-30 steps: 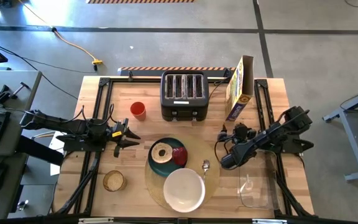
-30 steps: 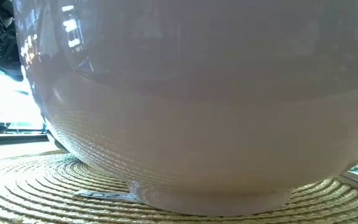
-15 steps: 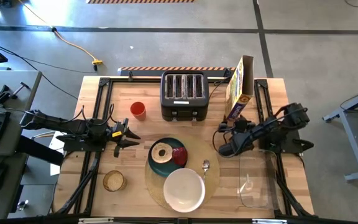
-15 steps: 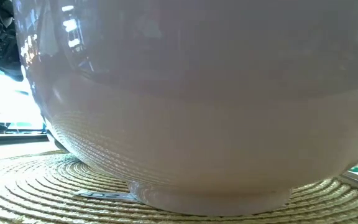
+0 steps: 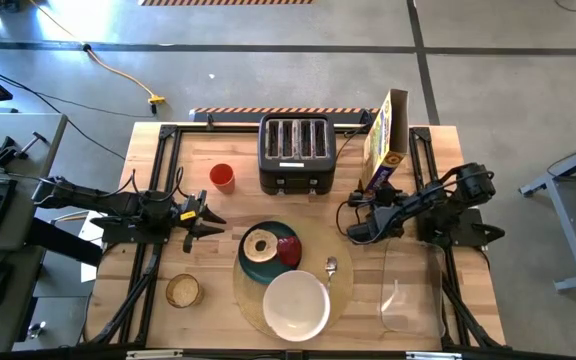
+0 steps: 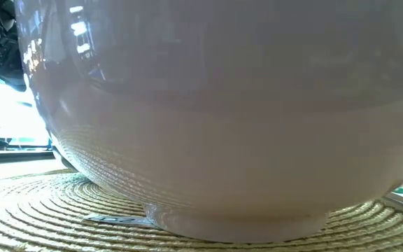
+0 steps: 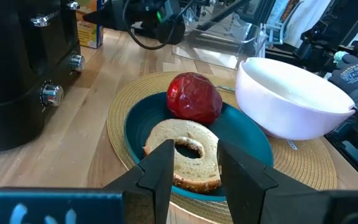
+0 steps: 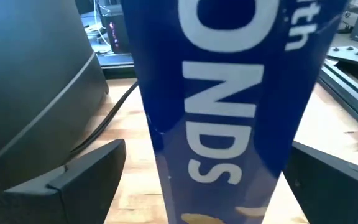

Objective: Arrange a breakfast setting
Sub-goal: Pour the cereal into the white bowl

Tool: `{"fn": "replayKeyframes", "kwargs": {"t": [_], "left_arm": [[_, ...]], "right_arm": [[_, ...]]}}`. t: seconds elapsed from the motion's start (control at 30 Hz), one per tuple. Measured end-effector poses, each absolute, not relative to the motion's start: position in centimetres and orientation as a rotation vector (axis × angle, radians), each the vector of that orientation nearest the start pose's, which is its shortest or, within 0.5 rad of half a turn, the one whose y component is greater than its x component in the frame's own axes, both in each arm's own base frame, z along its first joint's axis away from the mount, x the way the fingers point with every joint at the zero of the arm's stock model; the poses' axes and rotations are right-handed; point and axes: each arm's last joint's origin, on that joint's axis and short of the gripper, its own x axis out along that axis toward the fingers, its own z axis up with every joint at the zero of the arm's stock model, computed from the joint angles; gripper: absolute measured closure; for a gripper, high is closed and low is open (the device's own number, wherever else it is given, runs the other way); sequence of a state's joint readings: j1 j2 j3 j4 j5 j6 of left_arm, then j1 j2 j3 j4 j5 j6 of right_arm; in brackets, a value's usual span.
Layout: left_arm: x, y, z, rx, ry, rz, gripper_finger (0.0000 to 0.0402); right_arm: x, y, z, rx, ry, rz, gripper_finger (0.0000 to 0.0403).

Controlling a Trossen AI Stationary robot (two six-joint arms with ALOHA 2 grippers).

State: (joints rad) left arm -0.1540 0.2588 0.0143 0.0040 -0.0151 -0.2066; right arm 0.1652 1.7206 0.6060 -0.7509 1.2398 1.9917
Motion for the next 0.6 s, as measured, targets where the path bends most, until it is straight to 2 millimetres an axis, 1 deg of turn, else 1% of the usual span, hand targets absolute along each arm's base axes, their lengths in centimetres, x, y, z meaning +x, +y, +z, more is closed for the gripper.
{"fn": "replayKeyframes", "kwargs": {"t": [0.13, 0.37, 0.5, 0.6], "left_arm": [[11.0, -1.7, 14.7, -0.185, 0.253, -0.113, 0.0289], [11.0, -1.7, 14.7, -0.185, 0.253, -0.113, 0.0289], [11.0, -1.7, 14.7, -0.185, 0.253, -0.113, 0.0289], [11.0, -1.7, 14.7, -0.185, 0.253, -0.113, 0.0289]], "right_arm": [[20.0, 0.5, 9.7, 0.329, 0.185, -1.514, 0.0003], [19.9, -0.7, 9.8, 0.319, 0.181, -1.572, 0.0003], [20.0, -1.2, 9.9, 0.268, 0.156, -1.576, 0.0003], [20.1, -1.6, 9.8, 0.274, 0.142, -1.589, 0.0003]]}}
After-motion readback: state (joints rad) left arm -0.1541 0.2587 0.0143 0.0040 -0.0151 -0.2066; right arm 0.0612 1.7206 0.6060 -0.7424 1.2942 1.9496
